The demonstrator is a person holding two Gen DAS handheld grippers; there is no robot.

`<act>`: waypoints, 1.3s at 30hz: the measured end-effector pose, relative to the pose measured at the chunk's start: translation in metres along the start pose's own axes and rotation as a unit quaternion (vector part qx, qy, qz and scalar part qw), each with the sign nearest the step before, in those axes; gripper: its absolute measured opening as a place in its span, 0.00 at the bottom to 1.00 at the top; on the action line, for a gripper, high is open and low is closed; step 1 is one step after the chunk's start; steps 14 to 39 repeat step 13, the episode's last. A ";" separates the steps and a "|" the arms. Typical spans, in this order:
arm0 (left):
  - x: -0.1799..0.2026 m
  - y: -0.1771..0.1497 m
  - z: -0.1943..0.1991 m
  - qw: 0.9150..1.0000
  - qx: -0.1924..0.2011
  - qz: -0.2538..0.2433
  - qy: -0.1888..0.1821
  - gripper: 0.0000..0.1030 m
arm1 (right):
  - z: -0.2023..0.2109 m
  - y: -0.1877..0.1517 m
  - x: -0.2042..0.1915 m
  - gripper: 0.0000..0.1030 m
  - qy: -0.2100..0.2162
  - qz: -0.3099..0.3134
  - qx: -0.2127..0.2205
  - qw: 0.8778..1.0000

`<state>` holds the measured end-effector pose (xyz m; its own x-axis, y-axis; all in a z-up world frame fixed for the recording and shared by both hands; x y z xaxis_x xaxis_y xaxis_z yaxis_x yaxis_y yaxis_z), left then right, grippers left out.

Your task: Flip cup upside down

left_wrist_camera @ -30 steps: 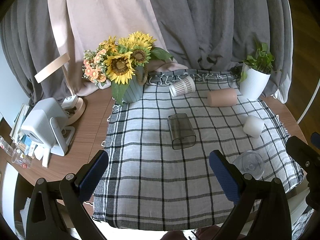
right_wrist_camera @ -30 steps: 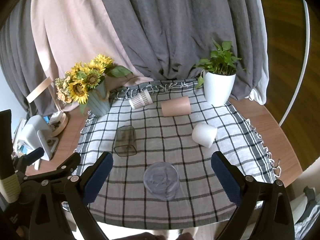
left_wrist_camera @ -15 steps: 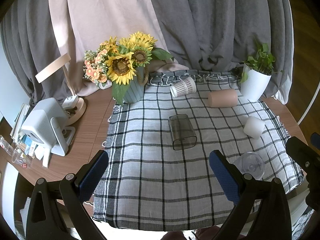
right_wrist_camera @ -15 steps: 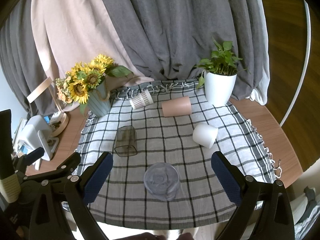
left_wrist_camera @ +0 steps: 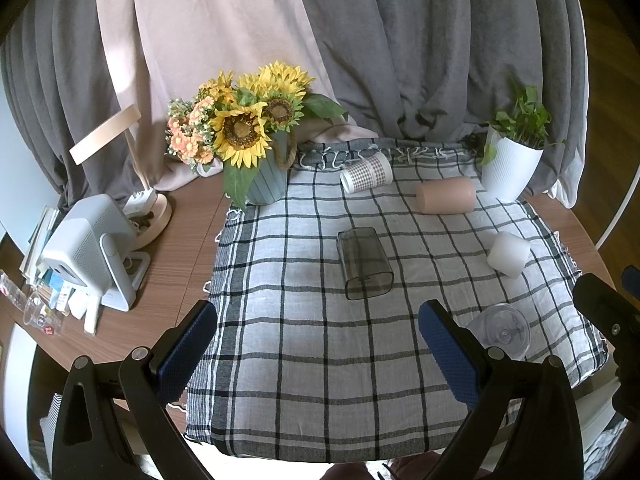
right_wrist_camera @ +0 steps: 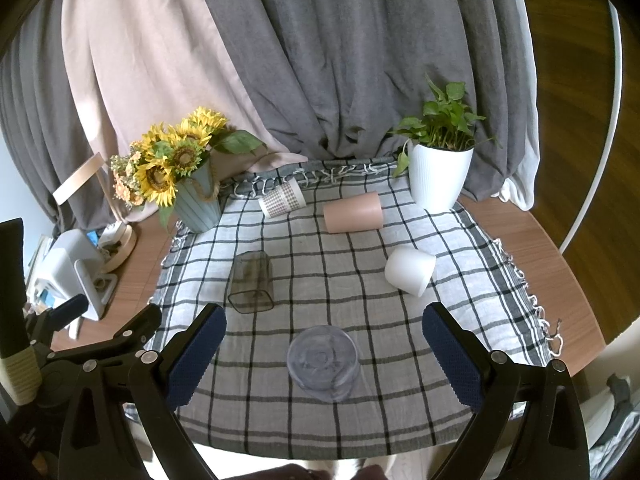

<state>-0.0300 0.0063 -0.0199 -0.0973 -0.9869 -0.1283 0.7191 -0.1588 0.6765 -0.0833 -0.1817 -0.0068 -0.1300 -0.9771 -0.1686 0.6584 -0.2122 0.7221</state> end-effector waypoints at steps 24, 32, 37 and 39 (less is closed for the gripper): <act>-0.001 0.001 0.000 1.000 0.000 0.000 -0.001 1.00 | 0.000 0.001 0.000 0.96 0.000 0.000 0.000 1.000; -0.001 0.001 0.000 1.000 0.000 0.000 -0.001 1.00 | 0.000 0.001 0.000 0.96 0.000 0.000 0.000 1.000; -0.001 0.001 0.000 1.000 0.000 0.000 -0.001 1.00 | 0.000 0.001 0.000 0.96 0.000 0.000 0.000 1.000; -0.001 0.001 0.000 1.000 0.000 0.000 -0.001 1.00 | 0.000 0.001 0.000 0.96 0.000 0.000 0.000 1.000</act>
Point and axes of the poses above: each gripper's, at about its wrist camera, not at the fingertips, and z roughly against the way its jaws point, x to its right, y to its top, the point moved 2 cm from there along -z, roughly the way its jaws point, and after that the axes turned 2 degrees about y, right-handed, at the moved point
